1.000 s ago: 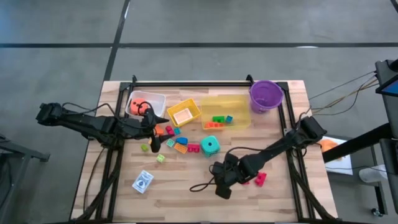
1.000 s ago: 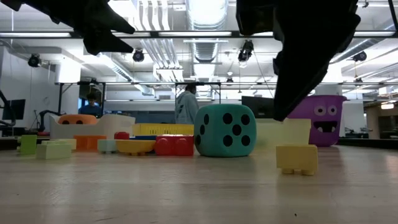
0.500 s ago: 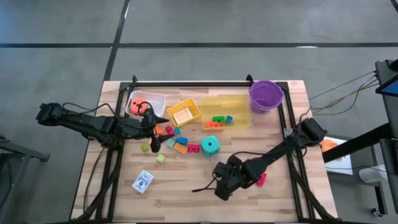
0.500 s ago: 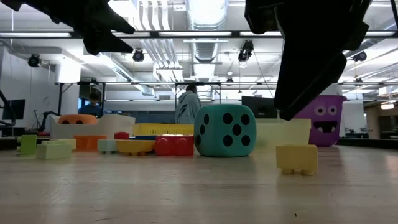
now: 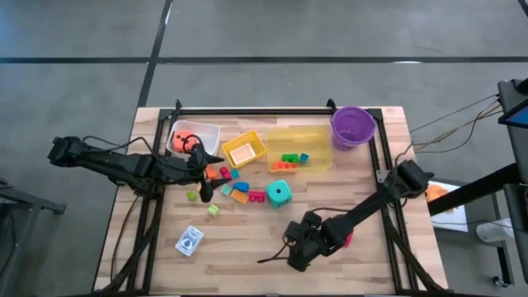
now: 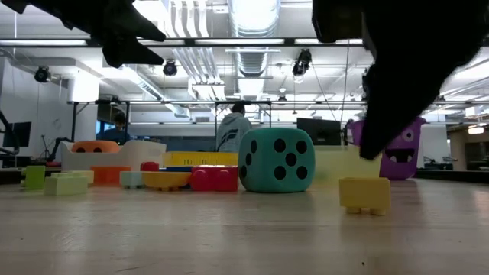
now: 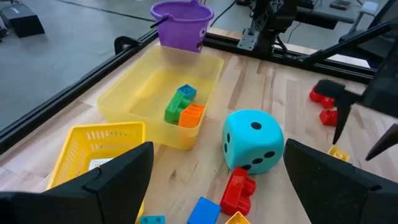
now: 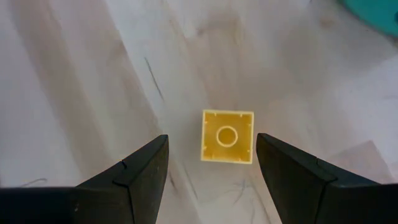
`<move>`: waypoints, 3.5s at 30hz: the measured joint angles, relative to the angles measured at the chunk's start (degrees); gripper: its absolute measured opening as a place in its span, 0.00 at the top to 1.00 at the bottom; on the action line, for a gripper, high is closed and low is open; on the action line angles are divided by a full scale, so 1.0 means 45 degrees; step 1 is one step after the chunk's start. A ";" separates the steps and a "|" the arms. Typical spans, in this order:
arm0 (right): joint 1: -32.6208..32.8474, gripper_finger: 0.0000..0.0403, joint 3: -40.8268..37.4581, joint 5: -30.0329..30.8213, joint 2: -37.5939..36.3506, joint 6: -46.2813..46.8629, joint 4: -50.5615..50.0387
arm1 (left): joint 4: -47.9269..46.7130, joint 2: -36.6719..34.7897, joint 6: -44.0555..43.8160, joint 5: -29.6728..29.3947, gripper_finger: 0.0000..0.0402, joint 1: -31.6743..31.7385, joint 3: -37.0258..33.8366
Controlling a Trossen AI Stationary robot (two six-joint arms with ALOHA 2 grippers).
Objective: Pick & Place Toys
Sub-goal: Put the yellow game piece into the yellow bin
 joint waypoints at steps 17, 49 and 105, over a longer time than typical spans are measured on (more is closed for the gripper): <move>-0.0146 0.40 0.1006 0.0241 0.1008 -0.0735 -0.1294 | -0.0015 0.0000 -0.0039 0.0038 0.11 -0.0010 0.0000; -0.0272 0.67 0.0077 0.0202 0.1008 -0.0954 -0.0369 | 0.0000 0.0000 0.0000 0.0043 0.11 -0.0010 0.0000; -1.0205 0.67 -0.0030 -0.1105 -0.3831 -1.0487 -0.2079 | -0.0475 0.0000 -0.0005 0.0043 0.11 0.0005 0.0000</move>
